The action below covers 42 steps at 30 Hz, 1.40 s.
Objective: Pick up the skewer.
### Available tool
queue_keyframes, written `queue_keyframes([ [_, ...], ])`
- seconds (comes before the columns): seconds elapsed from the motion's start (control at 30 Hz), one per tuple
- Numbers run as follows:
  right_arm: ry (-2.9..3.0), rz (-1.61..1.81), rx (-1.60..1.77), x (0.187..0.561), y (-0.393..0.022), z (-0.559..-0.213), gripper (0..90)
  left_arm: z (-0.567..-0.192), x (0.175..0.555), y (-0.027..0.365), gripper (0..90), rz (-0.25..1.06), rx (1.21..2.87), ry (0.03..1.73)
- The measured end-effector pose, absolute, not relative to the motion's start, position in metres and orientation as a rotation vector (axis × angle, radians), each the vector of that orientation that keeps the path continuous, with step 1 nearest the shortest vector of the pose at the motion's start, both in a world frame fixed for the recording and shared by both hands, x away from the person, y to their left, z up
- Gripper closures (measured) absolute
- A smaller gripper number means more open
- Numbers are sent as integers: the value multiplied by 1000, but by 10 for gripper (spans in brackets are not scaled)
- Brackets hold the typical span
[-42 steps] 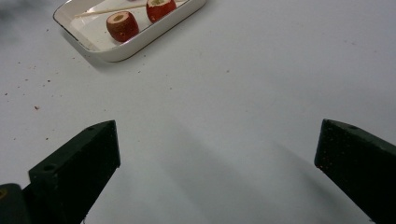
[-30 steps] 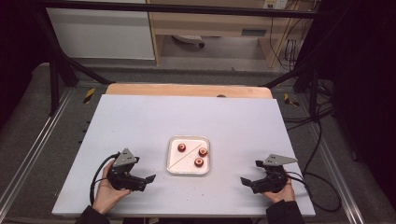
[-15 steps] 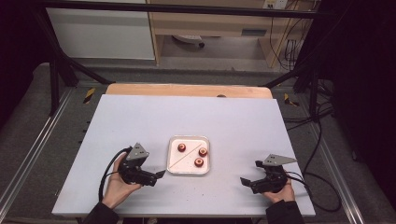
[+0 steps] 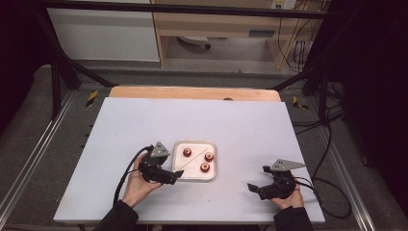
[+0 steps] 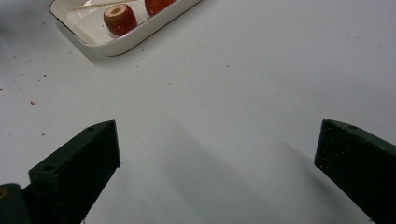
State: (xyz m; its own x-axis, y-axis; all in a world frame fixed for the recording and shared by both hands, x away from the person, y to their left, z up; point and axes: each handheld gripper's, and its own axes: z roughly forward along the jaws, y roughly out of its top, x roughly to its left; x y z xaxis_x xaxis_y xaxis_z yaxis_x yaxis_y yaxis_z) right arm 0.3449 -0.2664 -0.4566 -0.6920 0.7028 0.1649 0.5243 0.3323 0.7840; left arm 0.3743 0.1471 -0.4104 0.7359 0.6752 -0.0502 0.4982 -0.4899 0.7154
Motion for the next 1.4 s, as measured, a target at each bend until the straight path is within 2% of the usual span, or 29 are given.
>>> queue_keyframes([
  [0.4,2393,1288,1117,345,-266,-457,8,-424,388,126,428,288,2274,910],
  [0.63,2394,1286,1114,345,-266,-457,9,-429,389,123,626,296,2305,907],
  [0.77,2400,1285,1118,345,-266,-457,9,-433,389,122,704,302,2309,914],
  [1.0,2400,1286,1117,345,-266,-457,10,-436,389,120,799,318,2316,910],
  [1.4,2407,1280,1115,345,-265,-458,10,-439,386,117,873,368,2324,889],
])
